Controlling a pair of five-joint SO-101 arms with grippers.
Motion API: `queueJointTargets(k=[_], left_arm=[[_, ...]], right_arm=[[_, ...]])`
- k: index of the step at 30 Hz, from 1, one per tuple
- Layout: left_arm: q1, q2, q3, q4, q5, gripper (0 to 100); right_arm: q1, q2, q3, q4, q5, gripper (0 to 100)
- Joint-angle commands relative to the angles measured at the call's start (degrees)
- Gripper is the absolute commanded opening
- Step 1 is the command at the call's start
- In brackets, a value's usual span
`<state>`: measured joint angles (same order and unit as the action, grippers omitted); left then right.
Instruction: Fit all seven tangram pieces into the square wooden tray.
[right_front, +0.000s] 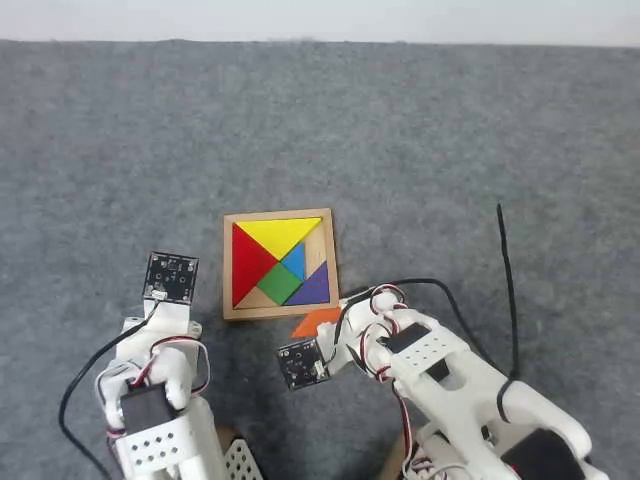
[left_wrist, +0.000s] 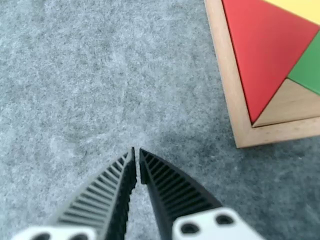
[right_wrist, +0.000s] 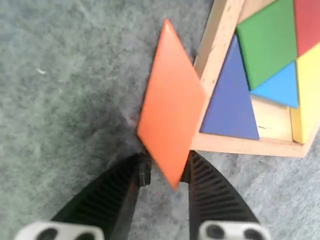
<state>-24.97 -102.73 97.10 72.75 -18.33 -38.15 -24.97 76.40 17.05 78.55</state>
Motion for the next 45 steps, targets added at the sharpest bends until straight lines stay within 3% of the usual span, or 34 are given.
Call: queueJointTargets(k=[1, 6, 12, 19, 28, 33, 45], left_arm=[[-0.26, -1.23, -0.57, 0.18, -0.26, 2], [-0.26, -1.23, -0.57, 0.18, -0.26, 2], [-0.26, -1.23, -0.57, 0.18, -0.26, 2], [-0.26, -1.23, -0.57, 0.18, -0.26, 2], [-0.26, -1.23, -0.57, 0.18, -0.26, 2], [-0.26, -1.23, -0.57, 0.18, -0.26, 2], [-0.26, -1.23, -0.57, 0.18, -0.26, 2]], right_arm=[[0.40, -5.41, -0.62, -1.63, -3.16, 12.4], [-0.66, -18.86, 6.68, -1.63, -6.59, 24.3], [-4.62, -29.49, 12.31, -0.92, -8.26, 25.8], [-5.67, -23.78, 8.44, -0.57, -8.53, 25.9], [-6.90, -8.84, -6.51, 9.45, -13.45, 25.9], [-7.78, -6.81, -10.11, 10.59, -16.53, 25.9], [-15.16, -5.58, -18.55, 26.15, -24.88, 26.0]])
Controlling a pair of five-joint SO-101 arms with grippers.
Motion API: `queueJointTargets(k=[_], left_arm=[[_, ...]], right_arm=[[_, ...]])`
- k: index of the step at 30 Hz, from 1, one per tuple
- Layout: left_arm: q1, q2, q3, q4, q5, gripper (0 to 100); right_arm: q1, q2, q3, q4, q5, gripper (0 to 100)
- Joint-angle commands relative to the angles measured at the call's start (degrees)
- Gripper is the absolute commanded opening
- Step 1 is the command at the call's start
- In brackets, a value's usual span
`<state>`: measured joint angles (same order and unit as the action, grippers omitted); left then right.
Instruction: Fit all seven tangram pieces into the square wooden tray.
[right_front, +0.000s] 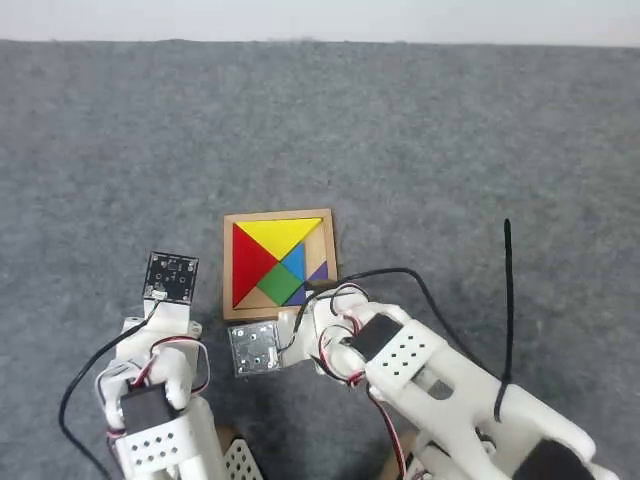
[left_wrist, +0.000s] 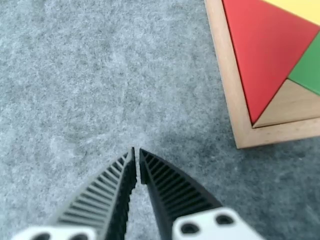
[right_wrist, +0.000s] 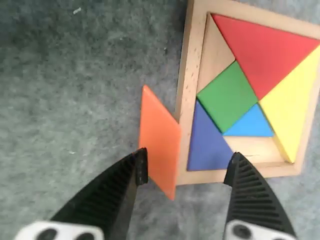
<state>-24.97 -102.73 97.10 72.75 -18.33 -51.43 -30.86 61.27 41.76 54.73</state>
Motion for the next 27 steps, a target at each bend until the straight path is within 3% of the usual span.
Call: queueJointTargets(k=[1, 14, 20, 27], left_arm=[[-0.26, -1.23, -0.57, 0.18, -0.26, 2], [-0.26, -1.23, -0.57, 0.18, -0.26, 2], [-0.26, -1.23, -0.57, 0.18, -0.26, 2], [-0.26, -1.23, -0.57, 0.18, -0.26, 2]], right_arm=[[-2.51, 0.57, -3.25, 1.19, -1.05, 26.0], [-1.54, 14.46, -9.32, 0.66, -0.70, 25.1], [1.27, 14.55, -10.46, 0.22, -0.62, 7.2], [1.89, 14.46, -10.81, 0.22, -0.62, 3.7]])
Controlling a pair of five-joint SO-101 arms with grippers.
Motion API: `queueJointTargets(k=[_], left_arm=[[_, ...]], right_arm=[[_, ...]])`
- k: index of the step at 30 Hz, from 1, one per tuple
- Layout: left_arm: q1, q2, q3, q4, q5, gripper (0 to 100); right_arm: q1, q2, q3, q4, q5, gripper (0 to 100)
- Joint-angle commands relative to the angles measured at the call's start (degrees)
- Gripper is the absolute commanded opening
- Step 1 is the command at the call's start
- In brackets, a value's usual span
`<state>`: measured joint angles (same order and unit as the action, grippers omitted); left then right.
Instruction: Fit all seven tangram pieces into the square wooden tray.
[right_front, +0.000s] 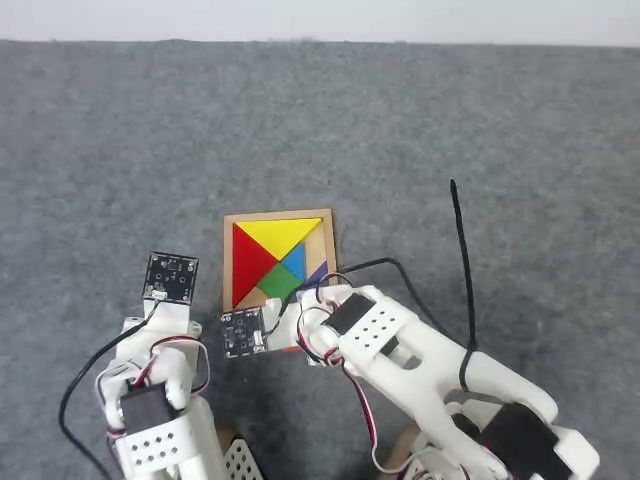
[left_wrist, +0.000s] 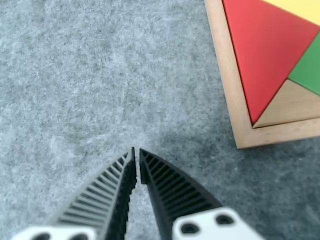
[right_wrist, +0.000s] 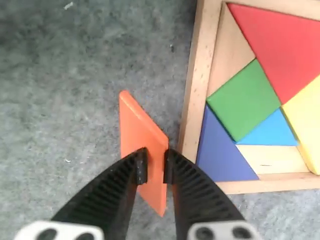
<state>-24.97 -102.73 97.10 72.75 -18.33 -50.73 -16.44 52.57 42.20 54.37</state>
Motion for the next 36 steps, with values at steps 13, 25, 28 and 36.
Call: queueJointTargets(k=[13, 25, 28, 36], left_arm=[[-0.26, -1.23, -0.57, 0.18, -0.26, 2], [-0.26, -1.23, -0.57, 0.18, -0.26, 2], [-0.26, -1.23, -0.57, 0.18, -0.26, 2], [-0.26, -1.23, -0.57, 0.18, -0.26, 2]], right_arm=[[3.82, -7.87, -0.53, 0.40, -0.62, 0.9], [-0.31, -8.13, 3.96, 1.10, -0.26, 18.4], [-2.15, -6.64, 2.02, 5.58, -0.26, 18.4], [-4.79, -3.03, 0.97, 8.31, -0.26, 18.4]])
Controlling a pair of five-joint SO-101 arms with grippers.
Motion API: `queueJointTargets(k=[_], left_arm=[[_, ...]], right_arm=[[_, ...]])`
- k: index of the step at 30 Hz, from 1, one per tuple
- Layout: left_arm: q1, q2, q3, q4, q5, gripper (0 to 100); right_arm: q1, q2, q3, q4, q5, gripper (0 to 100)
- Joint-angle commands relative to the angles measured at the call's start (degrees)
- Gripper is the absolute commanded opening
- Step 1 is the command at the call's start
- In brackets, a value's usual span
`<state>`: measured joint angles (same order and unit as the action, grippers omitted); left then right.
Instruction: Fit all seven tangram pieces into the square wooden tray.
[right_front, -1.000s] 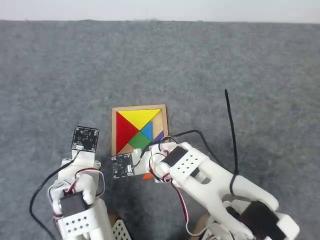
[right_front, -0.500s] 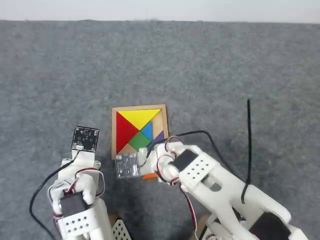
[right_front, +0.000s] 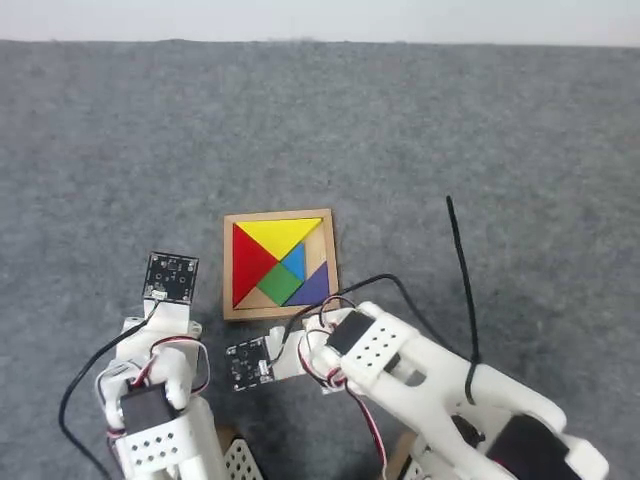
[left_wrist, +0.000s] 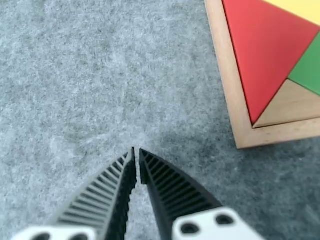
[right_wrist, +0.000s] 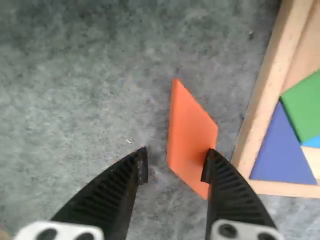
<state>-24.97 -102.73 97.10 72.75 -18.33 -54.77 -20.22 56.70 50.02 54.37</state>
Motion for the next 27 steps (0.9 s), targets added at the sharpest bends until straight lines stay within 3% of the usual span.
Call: queueJointTargets(k=[1, 7, 18, 20, 27], left_arm=[[-0.26, -1.23, -0.57, 0.18, -0.26, 2], [-0.26, -1.23, -0.57, 0.18, -0.26, 2], [-0.26, -1.23, -0.57, 0.18, -0.26, 2], [-0.26, -1.23, -0.57, 0.18, -0.26, 2], [-0.26, -1.23, -0.57, 0.18, -0.26, 2]], right_arm=[[-0.75, 1.27, -3.43, 0.48, -0.26, 18.4], [-0.75, 5.67, -5.98, 1.01, 0.53, 20.0], [3.65, 5.93, -10.90, 2.59, 1.67, 5.3], [4.79, 5.93, -12.13, 2.59, -0.09, 0.8], [5.67, 5.93, -15.74, 4.44, -6.51, 0.7]])
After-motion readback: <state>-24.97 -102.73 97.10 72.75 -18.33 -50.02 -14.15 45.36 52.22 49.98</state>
